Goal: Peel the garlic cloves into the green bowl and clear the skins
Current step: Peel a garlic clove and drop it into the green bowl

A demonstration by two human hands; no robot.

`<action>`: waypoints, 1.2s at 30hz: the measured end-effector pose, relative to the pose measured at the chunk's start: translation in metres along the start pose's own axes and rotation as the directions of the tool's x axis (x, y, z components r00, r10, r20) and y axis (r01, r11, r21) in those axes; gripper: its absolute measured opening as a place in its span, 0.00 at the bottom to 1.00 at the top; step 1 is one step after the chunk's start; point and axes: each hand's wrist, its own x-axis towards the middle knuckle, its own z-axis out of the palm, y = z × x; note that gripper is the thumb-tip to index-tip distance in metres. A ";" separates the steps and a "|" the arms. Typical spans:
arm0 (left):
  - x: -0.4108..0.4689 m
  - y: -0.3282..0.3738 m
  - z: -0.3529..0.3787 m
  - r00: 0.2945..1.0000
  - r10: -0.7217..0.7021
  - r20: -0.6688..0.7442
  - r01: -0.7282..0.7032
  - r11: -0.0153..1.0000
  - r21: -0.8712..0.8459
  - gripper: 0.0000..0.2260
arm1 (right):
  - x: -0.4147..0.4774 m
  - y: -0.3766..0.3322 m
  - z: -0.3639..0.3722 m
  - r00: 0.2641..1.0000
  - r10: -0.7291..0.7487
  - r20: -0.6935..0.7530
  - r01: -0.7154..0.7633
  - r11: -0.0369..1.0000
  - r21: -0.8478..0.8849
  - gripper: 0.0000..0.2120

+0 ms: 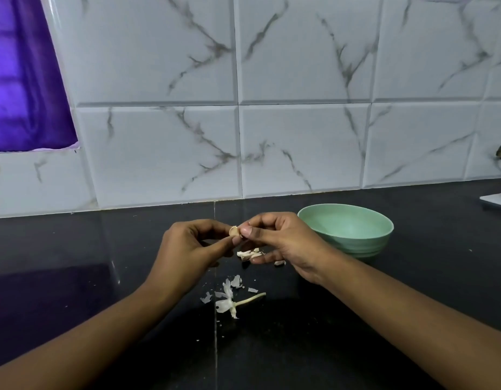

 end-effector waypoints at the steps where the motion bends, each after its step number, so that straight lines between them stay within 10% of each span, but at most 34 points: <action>1: 0.000 0.000 0.000 1.000 -0.008 -0.009 0.008 1.000 0.003 0.03 | 0.000 -0.002 0.000 1.000 -0.009 -0.015 0.008 1.000 -0.024 0.04; 20: -0.008 0.003 0.004 0.965 0.257 0.061 -0.257 0.858 0.445 0.06 | -0.005 -0.008 0.006 0.981 -0.098 -0.168 0.001 0.868 -0.497 0.04; 36: -0.006 0.002 0.003 0.937 0.344 0.064 -0.337 0.840 0.425 0.06 | -0.007 -0.005 0.012 0.974 -0.088 -0.208 -0.004 0.914 -0.406 0.07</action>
